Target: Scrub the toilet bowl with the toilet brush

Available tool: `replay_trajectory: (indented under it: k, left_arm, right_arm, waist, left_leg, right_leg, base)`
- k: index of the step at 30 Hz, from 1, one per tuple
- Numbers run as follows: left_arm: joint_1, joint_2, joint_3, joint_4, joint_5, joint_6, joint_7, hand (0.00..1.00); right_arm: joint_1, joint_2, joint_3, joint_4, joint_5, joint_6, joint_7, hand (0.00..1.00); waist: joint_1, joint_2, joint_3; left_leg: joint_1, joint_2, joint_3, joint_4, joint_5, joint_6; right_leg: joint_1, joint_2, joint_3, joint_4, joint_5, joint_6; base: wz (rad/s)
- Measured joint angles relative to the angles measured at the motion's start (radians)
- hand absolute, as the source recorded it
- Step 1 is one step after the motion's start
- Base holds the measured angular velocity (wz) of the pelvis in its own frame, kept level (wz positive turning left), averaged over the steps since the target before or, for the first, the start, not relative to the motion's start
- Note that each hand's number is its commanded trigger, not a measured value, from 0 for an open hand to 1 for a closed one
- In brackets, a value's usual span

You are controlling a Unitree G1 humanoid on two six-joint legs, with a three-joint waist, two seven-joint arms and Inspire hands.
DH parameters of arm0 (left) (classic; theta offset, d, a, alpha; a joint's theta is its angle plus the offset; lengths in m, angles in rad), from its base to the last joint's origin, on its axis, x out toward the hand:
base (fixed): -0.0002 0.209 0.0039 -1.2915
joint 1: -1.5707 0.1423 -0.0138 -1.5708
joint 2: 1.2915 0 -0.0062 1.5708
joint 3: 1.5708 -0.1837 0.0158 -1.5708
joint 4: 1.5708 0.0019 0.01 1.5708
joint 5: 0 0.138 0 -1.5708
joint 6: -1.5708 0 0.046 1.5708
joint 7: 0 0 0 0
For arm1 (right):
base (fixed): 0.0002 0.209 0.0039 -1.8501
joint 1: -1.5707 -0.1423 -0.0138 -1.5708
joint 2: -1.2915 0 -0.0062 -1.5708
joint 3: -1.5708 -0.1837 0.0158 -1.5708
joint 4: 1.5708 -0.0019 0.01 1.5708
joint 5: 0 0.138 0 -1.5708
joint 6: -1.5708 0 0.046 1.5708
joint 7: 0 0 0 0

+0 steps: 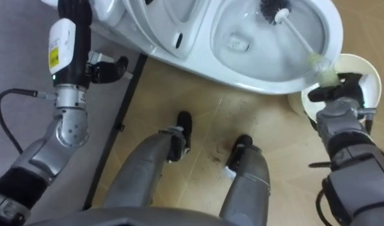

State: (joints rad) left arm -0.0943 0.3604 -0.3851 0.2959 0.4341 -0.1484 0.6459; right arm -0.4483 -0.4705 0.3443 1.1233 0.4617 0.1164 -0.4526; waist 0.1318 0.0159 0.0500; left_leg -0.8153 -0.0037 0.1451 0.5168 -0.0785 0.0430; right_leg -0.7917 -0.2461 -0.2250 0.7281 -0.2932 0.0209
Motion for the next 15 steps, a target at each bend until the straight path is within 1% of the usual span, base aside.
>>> replay_trajectory:
  k: [1, 2, 4, 5, 6, 7, 8, 9, 10, 11, 12, 13, 14, 15]
  left_arm:
    - [0.001, -0.003, 0.0, 0.003, 0.01, 0.014, -0.003, 0.0]
    - [0.001, -0.006, 0.0, 0.011, 0.014, 0.017, -0.003, 0.0]
    - [0.001, -0.022, 0.003, 0.032, 0.042, 0.018, 0.003, 0.0]
    - [0.001, -0.025, 0.003, 0.033, 0.049, 0.019, 0.003, 0.0]
    - [0.001, -0.026, 0.002, 0.034, 0.049, 0.019, 0.003, 0.0]
    - [0.001, -0.029, -0.002, 0.04, 0.049, 0.019, 0.003, 0.0]
    - [0.001, -0.031, -0.005, 0.04, 0.049, 0.023, 0.002, 0.0]
    - [0.002, -0.031, -0.014, 0.041, 0.048, 0.033, 0.002, 0.0]
    - [0.001, -0.033, -0.017, 0.042, 0.048, 0.034, 0.001, 0.0]
    - [0.002, -0.033, -0.019, 0.044, 0.048, 0.034, 0.0, 0.0]
    - [0.005, -0.034, -0.023, 0.045, 0.048, 0.035, -0.007, 0.0]
    - [0.006, -0.034, -0.03, 0.048, 0.037, 0.039, -0.023, 0.0]
    - [0.008, -0.034, -0.034, 0.05, 0.028, 0.039, -0.032, 0.0]
    - [0.012, -0.034, -0.039, 0.05, 0.027, 0.038, -0.035, 0.0]
  right_arm:
    - [0.002, 0.006, -0.016, 0.001, -0.021, 0.006, 0.0, 1.0]
    - [0.003, 0.009, -0.018, 0.003, -0.05, 0.007, -0.002, 1.0]
    - [0.001, 0.013, -0.039, 0.008, -0.216, 0.005, -0.019, 1.0]
    - [0.0, 0.013, -0.053, 0.009, -0.298, 0.005, -0.031, 1.0]
    - [0.0, 0.013, -0.052, 0.009, -0.343, 0.005, -0.036, 1.0]
    - [0.0, 0.013, -0.05, 0.009, -0.43, 0.005, -0.045, 1.0]
    - [0.0, 0.013, -0.048, 0.009, -0.467, 0.005, -0.05, 1.0]
    - [-0.003, 0.012, -0.032, 0.008, -0.551, 0.005, -0.061, 1.0]
    - [-0.005, 0.012, -0.024, 0.004, -0.653, 0.005, -0.071, 1.0]
    - [-0.005, 0.012, -0.021, -0.001, -0.702, 0.005, -0.073, 1.0]
    - [-0.005, 0.012, -0.012, -0.01, -0.808, 0.005, -0.076, 1.0]
    - [-0.006, 0.009, 0.014, -0.021, -0.895, 0.004, -0.077, 1.0]
    - [-0.007, 0.007, 0.032, -0.029, -0.933, 0.004, -0.076, 1.0]
    - [-0.007, 0.005, 0.073, -0.041, -1.013, 0.006, -0.076, 1.0]
  waist:
    - [-0.003, 0.002, -0.0007]
    - [-0.005, 0.002, -0.0007]
    - [-0.009, 0.003, -0.0013]
    - [-0.004, 0.003, -0.0013]
    - [-0.002, 0.003, -0.0014]
    - [0.007, 0.006, -0.0023]
    - [0.016, 0.007, -0.0026]
    - [0.024, 0.012, -0.0032]
    - [0.029, 0.018, -0.0032]
    - [0.036, 0.021, -0.0037]
    - [0.051, 0.027, -0.005]
    - [0.068, 0.036, -0.0052]
    - [0.076, 0.04, -0.0053]
    - [0.094, 0.042, -0.0048]
  left_leg:
    - [0.0, -0.003, -0.006, 0.0, 0.002, 0.003]
    - [0.0, -0.005, -0.008, 0.0, 0.003, 0.003]
    - [0.001, -0.009, -0.011, -0.003, 0.007, 0.008]
    - [0.001, -0.009, -0.01, -0.004, 0.009, 0.01]
    - [0.001, -0.009, -0.01, -0.004, 0.009, 0.01]
    - [0.003, -0.007, -0.014, -0.003, 0.008, 0.01]
    - [0.006, -0.004, -0.014, -0.004, 0.008, 0.011]
    - [0.009, -0.002, -0.012, -0.006, 0.008, 0.011]
    - [0.008, -0.003, -0.012, -0.006, 0.008, 0.011]
    - [0.008, -0.002, -0.011, -0.006, 0.008, 0.011]
    - [0.008, 0.003, -0.012, -0.007, 0.007, 0.01]
    - [0.008, 0.01, -0.013, -0.012, 0.007, 0.008]
    - [0.008, 0.012, -0.014, -0.017, 0.008, 0.006]
    - [0.008, 0.015, -0.014, -0.024, 0.009, 0.004]
  right_leg:
    - [0.002, -0.002, -0.004, 0.0, 0.001, 0.002]
    - [0.004, -0.004, -0.008, 0.0, 0.002, 0.003]
    - [0.008, -0.01, -0.016, 0.0, 0.005, 0.007]
    - [0.009, -0.01, -0.016, -0.002, 0.009, 0.009]
    - [0.009, -0.009, -0.016, -0.003, 0.011, 0.007]
    - [0.013, -0.004, -0.013, -0.012, 0.019, 0.004]
    - [0.014, 0.005, -0.006, -0.02, 0.025, 0.005]
    - [0.017, 0.005, -0.006, -0.023, 0.029, 0.003]
    - [0.016, 0.005, -0.006, -0.022, 0.029, 0.003]
    - [0.016, 0.006, -0.006, -0.023, 0.029, 0.003]
    - [0.016, 0.013, -0.005, -0.032, 0.032, 0.005]
    - [0.02, 0.024, -0.005, -0.048, 0.038, 0.004]
    - [0.021, 0.028, -0.006, -0.054, 0.042, 0.003]
    - [0.02, 0.031, -0.006, -0.06, 0.046, -0.002]
  base:
    - [0.07]
    - [0.09]
    - [0.08]
    - [0.04]
    - [-0.05]
    - [-0.14]
    - [-0.19]
    - [-0.12]
    - [-0.05]
    - [-0.04]
    - [-0.12]
    - [-0.13]
    - [-0.1]
    - [0.0]
